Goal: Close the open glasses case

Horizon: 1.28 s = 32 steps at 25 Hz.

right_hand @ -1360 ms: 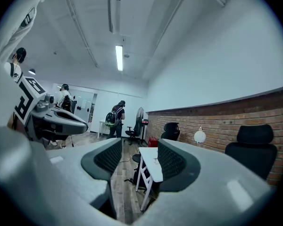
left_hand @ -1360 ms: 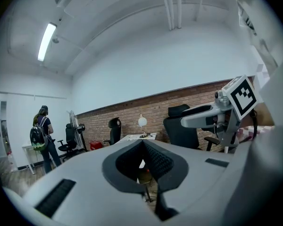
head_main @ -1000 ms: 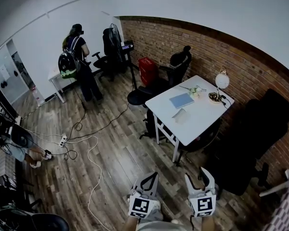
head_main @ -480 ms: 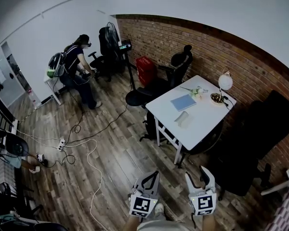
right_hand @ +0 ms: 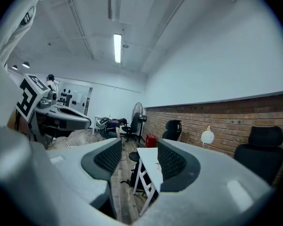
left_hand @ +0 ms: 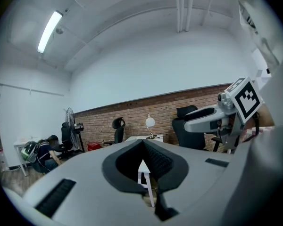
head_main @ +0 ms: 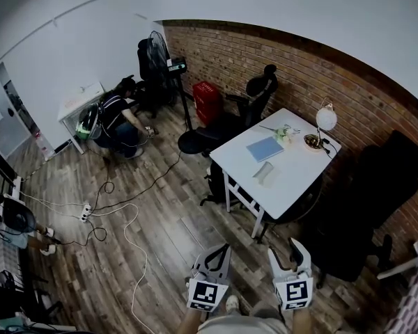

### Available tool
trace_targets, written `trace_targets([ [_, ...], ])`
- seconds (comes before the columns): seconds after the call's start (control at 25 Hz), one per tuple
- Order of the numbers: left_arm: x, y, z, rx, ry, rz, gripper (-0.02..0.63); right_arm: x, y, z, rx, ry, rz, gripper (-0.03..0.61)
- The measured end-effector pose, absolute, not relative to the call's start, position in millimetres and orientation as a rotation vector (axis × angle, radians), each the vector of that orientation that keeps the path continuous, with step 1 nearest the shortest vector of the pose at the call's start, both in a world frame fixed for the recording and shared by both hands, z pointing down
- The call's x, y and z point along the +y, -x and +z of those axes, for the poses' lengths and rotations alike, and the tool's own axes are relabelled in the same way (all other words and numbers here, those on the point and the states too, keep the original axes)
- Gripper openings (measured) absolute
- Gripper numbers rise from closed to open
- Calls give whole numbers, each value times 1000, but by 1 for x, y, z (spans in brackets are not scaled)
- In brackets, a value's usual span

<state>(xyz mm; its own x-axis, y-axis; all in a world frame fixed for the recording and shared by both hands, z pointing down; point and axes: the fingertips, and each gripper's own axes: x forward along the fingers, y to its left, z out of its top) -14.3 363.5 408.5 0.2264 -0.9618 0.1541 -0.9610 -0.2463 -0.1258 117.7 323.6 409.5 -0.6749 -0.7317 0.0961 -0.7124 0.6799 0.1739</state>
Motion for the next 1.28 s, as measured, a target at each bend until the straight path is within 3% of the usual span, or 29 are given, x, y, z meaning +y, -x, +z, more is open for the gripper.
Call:
trace_targets([
  [1.28,232,30,421,1950,2448,-337,3,188,-99,424,-2725,-1161,-127,239],
])
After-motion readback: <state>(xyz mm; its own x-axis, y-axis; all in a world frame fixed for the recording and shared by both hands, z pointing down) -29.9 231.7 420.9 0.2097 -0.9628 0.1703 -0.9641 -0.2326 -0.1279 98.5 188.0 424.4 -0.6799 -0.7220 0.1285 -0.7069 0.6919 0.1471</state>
